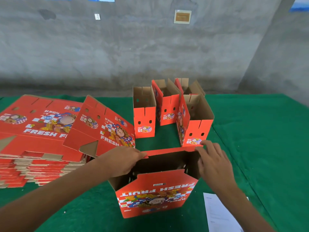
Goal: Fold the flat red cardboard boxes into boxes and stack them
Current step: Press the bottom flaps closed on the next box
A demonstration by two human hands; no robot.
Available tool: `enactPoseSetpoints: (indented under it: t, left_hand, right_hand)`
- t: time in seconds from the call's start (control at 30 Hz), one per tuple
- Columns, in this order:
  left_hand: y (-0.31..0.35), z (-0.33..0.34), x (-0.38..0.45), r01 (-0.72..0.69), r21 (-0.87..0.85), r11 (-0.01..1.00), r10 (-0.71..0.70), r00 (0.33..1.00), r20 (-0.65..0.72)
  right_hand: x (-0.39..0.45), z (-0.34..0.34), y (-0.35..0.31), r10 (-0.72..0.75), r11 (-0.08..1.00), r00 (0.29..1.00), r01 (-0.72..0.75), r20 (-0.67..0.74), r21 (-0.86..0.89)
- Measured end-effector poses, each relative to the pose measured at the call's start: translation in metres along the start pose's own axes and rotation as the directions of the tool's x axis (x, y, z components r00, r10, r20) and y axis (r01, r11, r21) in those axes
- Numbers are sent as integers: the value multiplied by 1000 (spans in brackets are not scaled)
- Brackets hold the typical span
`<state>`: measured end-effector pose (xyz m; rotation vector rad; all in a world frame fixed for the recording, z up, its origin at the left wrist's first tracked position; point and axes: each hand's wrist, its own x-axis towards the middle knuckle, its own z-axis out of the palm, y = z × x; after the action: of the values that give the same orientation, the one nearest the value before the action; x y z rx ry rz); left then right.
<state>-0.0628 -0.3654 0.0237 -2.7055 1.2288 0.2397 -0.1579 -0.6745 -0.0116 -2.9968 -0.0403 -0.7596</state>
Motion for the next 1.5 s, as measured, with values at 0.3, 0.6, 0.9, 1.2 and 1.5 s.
enactPoseSetpoints:
  t: [0.3,0.6,0.9,1.2,1.5]
  left_hand:
    - [-7,-5,2,153,200,968,-174,980,93]
    - [39,3,15,44,377,925,-149,956,254]
    - [-12,-14,15,19,-171,985,13,983,183]
    - [-31,0,9,158,-935,317,-78,987,141]
    - [-6,46,8,-75,-977,199,-260,957,-126]
  right_hand:
    - [4,-14,17,268,956,934,-288,237,51]
    - [11,-17,12,63,951,888,85,456,-298]
    - [6,-4,5,-147,989,940,129,308,77]
    - [-3,18,17,-242,879,812,-48,531,474]
    - [-3,20,16,-321,903,635,-18,703,429]
